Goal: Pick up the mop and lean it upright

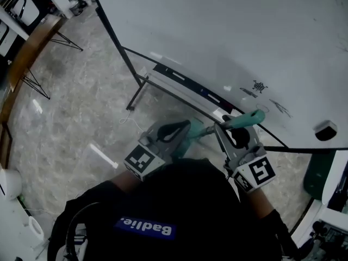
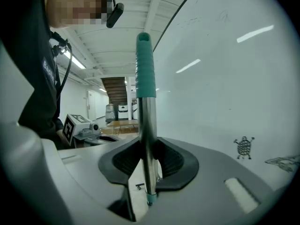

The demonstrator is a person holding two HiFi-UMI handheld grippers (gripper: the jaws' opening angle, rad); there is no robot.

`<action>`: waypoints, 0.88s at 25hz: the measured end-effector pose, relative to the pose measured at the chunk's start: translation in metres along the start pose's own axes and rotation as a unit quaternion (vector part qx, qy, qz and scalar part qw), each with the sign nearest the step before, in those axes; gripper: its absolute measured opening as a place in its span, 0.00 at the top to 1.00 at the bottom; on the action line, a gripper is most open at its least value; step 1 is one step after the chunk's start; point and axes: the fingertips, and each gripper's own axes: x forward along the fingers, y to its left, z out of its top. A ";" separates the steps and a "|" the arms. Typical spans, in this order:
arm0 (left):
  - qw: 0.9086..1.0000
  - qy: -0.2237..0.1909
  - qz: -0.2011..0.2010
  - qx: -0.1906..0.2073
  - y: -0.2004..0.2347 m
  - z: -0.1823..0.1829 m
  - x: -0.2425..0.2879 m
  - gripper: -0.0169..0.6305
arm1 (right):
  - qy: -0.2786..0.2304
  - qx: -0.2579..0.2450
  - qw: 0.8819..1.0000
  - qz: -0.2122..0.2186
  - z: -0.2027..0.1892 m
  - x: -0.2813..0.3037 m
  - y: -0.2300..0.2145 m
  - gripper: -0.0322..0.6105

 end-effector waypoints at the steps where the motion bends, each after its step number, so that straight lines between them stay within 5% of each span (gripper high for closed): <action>1: 1.000 -0.003 0.014 -0.001 0.007 0.001 -0.006 0.94 | -0.002 -0.005 1.000 0.018 0.004 0.011 0.006 0.79; 9: 0.987 -0.011 0.161 -0.008 0.058 0.006 -0.048 0.94 | -0.009 -0.043 0.983 0.176 0.015 0.092 0.046 0.79; 16: 0.952 -0.021 0.305 -0.017 0.079 0.014 -0.088 0.94 | -0.012 -0.057 0.953 0.297 0.014 0.141 0.074 0.79; 22: 0.929 -0.032 0.369 -0.023 0.082 0.013 -0.105 0.94 | -0.008 -0.059 0.937 0.344 0.009 0.165 0.086 0.79</action>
